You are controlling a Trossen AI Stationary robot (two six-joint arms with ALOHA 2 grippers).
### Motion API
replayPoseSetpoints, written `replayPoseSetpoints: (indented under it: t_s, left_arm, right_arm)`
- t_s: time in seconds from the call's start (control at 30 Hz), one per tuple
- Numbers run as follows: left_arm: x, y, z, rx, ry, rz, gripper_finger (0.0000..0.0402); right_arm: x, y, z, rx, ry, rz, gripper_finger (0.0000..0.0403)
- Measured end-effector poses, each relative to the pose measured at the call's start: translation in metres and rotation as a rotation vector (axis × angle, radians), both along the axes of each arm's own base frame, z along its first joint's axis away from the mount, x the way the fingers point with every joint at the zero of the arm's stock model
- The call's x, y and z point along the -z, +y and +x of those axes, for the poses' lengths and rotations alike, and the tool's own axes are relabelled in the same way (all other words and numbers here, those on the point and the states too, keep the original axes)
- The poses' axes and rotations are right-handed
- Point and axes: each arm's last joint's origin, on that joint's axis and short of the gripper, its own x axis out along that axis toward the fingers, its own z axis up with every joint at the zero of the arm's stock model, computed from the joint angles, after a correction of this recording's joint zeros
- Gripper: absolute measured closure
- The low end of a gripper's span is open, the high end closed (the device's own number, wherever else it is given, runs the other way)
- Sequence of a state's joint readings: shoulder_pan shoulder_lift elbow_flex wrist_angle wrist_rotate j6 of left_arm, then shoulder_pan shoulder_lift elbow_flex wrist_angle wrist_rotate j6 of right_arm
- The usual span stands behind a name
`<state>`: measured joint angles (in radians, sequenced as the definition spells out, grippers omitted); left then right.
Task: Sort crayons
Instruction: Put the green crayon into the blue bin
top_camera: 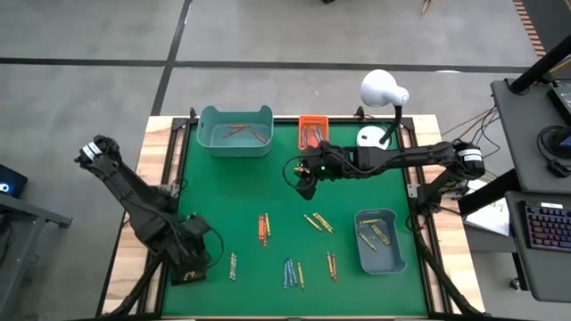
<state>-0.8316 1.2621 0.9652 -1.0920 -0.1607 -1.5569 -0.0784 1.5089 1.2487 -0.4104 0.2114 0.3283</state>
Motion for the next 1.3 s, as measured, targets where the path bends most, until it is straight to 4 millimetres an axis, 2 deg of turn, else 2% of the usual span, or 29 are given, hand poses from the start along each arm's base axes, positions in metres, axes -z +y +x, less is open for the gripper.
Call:
replayPoseSetpoints:
  t_s: [0.23,0.43,0.6,0.77,0.97,1.3]
  left_arm:
    - [-0.012,0.034,0.015,0.128,-0.209,0.287,0.0325]
    - [-0.009,0.068,0.026,0.194,-0.249,0.453,0.0325]
    - [0.0,0.082,0.035,0.303,-0.4,0.491,0.0325]
    - [0.012,0.089,0.037,0.369,-0.565,0.498,0.0325]
    - [0.017,0.098,0.04,0.368,-0.686,0.575,0.0325]
    - [0.012,0.105,0.043,0.242,-0.673,0.765,0.0325]
  right_arm:
    - [-0.006,-0.013,0.011,0.032,0.045,0.065,0.0264]
    - [0.012,-0.019,0.028,0.037,0.251,0.126,0.0264]
    - [0.023,-0.018,0.029,0.035,0.423,0.197,0.0264]
    - [0.034,-0.004,0.021,0.004,0.564,0.387,0.0264]
    - [0.037,0.016,0.013,0.05,0.667,0.455,0.0264]
    - [0.034,0.052,0.007,0.152,0.726,0.55,0.0264]
